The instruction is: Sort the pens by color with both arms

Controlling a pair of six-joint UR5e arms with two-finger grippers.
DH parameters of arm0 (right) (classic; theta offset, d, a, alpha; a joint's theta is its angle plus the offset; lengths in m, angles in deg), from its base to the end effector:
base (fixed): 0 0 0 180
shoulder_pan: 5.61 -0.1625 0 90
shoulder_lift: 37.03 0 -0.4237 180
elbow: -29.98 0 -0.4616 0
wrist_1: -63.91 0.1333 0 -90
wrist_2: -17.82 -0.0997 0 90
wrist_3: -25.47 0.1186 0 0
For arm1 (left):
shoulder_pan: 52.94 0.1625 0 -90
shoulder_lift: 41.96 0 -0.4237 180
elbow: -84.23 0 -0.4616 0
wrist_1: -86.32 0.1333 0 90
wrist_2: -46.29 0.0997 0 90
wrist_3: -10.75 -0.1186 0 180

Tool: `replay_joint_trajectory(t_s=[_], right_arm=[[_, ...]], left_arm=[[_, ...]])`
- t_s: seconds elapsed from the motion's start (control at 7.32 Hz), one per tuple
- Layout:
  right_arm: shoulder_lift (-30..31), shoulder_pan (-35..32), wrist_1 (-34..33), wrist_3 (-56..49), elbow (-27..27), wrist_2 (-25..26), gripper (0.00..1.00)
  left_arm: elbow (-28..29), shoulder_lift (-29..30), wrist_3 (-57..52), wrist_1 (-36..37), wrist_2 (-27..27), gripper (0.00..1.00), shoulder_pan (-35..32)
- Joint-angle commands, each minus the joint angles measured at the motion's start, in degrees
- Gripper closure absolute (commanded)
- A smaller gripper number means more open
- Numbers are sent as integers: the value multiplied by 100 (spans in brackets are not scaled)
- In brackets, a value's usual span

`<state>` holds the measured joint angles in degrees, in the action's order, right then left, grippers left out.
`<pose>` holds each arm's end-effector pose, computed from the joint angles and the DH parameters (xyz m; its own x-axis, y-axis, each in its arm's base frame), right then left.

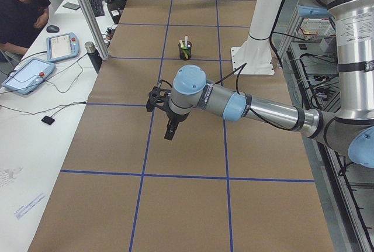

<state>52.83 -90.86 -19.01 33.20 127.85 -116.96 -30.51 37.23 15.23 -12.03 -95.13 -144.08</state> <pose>0.0019 -0.5785 0.5772 0.6967 -0.1099 0.7089 -0.0139 0.9859 0.1665 -0.0503 -0.4880 0.4982 0.6260 0.2108 -0.7508 0.0675 0.9445 0.3215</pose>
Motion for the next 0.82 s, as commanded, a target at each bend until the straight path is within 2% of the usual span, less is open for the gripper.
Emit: replay_joint_trajectory(t_s=[0.0, 0.41, 0.68], right_arm=[[-13, 0, -5, 1, -31, 100, 0], [-110, 17, -4, -17, 4, 14, 0], [-600, 280, -318, 132, 39, -48, 0]], left_arm=[[-5, 0, 0, 0, 0, 0, 0], [-5, 0, 0, 0, 0, 0, 9], [4, 18, 0, 9, 0, 0, 27]])
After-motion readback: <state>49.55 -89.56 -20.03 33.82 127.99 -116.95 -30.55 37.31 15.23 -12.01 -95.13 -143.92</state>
